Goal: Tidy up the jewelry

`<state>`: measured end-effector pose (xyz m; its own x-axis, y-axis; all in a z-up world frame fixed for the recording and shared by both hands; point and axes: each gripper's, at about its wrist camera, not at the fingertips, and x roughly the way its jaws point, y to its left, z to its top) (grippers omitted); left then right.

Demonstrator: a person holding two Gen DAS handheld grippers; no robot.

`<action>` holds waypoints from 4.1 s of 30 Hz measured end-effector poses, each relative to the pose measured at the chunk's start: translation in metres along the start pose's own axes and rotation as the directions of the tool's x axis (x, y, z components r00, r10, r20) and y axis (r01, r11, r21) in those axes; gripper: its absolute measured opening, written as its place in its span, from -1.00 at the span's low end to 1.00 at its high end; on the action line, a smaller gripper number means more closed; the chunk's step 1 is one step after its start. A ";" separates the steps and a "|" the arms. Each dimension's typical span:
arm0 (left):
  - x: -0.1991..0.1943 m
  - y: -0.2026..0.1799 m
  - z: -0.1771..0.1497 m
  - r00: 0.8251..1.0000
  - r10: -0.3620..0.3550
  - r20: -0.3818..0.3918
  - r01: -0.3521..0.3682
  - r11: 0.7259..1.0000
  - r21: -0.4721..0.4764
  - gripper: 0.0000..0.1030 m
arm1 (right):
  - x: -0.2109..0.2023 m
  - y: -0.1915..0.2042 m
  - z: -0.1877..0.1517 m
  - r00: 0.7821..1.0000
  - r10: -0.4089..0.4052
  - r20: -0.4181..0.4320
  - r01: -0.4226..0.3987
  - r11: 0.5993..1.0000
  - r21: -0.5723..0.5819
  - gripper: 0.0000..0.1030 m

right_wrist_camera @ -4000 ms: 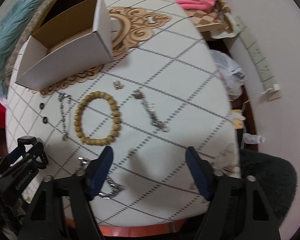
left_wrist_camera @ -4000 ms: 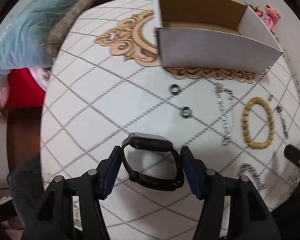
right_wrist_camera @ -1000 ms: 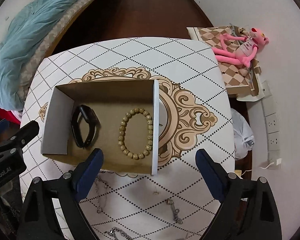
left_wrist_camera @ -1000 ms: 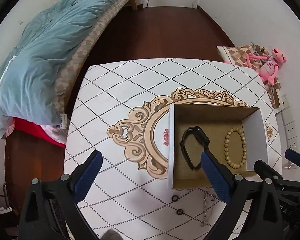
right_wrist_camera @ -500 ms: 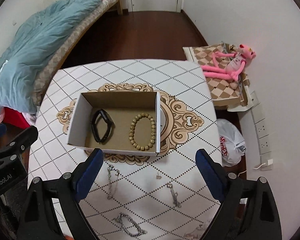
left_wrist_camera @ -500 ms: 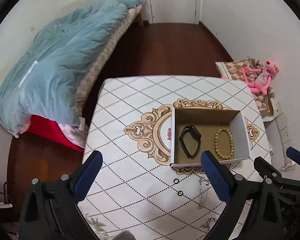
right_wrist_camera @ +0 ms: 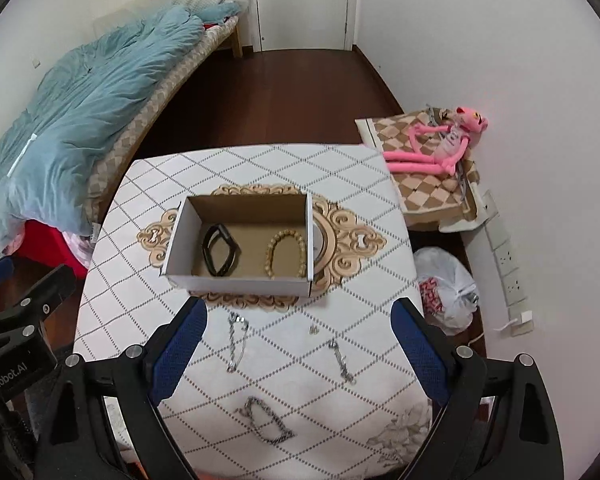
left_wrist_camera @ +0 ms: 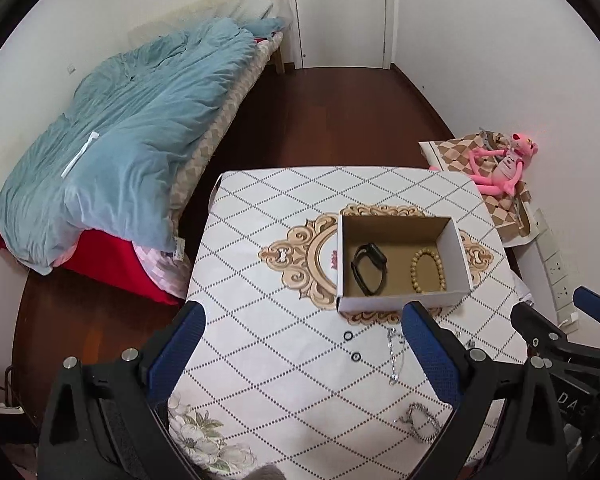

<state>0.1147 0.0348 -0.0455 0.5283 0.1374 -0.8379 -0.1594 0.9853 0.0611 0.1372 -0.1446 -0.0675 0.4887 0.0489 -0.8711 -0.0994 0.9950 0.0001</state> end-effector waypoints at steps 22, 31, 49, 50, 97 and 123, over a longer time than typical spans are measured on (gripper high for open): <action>0.107 -0.102 -0.147 0.911 -0.118 -0.396 0.167 0.982 0.092 0.93 | 0.099 -0.112 -0.131 0.950 -0.017 -0.311 0.091 0.969 0.228 0.84; 0.126 -0.133 -0.157 0.890 -0.184 -0.418 0.244 0.965 0.093 0.63 | 0.106 -0.135 -0.140 0.946 -0.012 -0.324 0.103 0.959 0.264 0.84; 0.115 -0.061 -0.122 0.927 -0.226 -0.300 0.241 0.971 0.012 -0.97 | 0.119 -0.111 -0.113 0.960 0.109 -0.259 -0.037 0.962 0.270 0.83; 0.113 -0.054 -0.118 0.930 -0.227 -0.290 0.238 0.971 0.003 -0.97 | 0.121 -0.108 -0.109 0.961 0.114 -0.251 -0.046 0.964 0.262 0.83; 0.106 -0.089 -0.118 0.897 -0.323 -0.301 0.360 0.930 0.078 -0.97 | 0.103 -0.101 -0.120 0.980 0.171 -0.099 -0.139 0.954 0.264 -0.78; 0.131 -0.089 -0.127 0.849 -0.378 -0.369 0.388 0.920 -0.052 0.36 | 0.076 -0.093 -0.098 0.974 0.219 -0.049 -0.200 0.945 0.260 -0.79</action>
<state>0.0920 -0.0478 -0.2295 0.2009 -0.2936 -0.9346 0.0143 0.9548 -0.2969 0.0985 -0.2417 -0.1824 0.4122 0.2618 -0.8727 0.0338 0.9528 0.3018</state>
